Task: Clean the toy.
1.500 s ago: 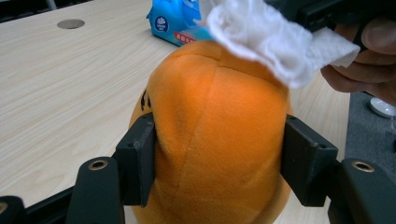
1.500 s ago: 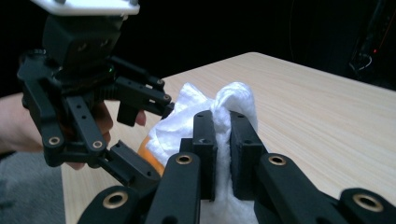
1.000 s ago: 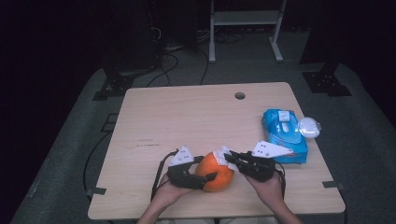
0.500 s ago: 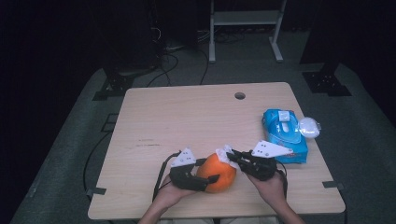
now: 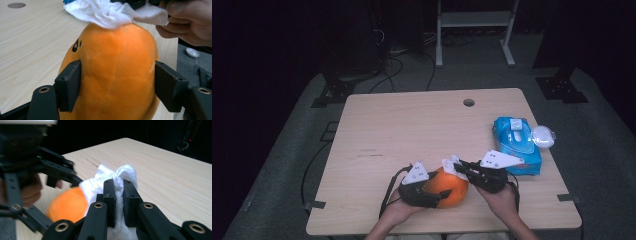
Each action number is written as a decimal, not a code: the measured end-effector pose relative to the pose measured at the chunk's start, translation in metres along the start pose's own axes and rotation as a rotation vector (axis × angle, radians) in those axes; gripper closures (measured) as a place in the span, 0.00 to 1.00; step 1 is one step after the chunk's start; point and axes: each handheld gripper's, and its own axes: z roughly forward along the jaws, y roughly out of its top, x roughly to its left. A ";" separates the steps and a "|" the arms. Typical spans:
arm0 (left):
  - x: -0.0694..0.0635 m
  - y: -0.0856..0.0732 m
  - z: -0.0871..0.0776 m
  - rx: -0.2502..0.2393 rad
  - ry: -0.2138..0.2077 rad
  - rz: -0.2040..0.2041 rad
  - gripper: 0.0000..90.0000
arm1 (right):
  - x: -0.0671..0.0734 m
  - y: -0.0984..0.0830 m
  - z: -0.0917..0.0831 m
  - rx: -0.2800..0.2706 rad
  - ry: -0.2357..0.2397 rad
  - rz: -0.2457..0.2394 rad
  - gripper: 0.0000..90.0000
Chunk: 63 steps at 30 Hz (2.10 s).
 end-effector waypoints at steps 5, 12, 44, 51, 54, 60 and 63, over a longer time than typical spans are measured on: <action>-0.001 -0.001 0.001 -0.001 -0.010 -0.008 0.32 | 0.023 0.009 0.007 0.008 0.051 -0.089 0.91; 0.008 -0.004 -0.006 -0.015 -0.018 -0.042 0.32 | -0.012 -0.005 -0.002 0.010 0.019 0.058 0.91; 0.010 0.001 -0.007 -0.010 0.064 -0.055 0.40 | 0.011 0.006 -0.001 -0.048 0.088 0.030 0.91; 0.011 0.007 -0.013 -0.034 0.030 -0.085 0.34 | -0.005 -0.002 -0.001 -0.038 0.059 0.079 0.91; 0.017 0.002 -0.010 -0.022 0.015 -0.109 0.19 | -0.006 -0.006 0.004 -0.012 0.055 0.087 0.91; 0.011 0.000 -0.005 -0.030 0.057 -0.078 0.27 | 0.014 0.002 0.003 -0.024 0.056 0.019 0.91; 0.015 0.000 -0.008 -0.039 0.010 -0.089 0.20 | 0.010 0.001 0.004 -0.016 0.061 0.022 0.91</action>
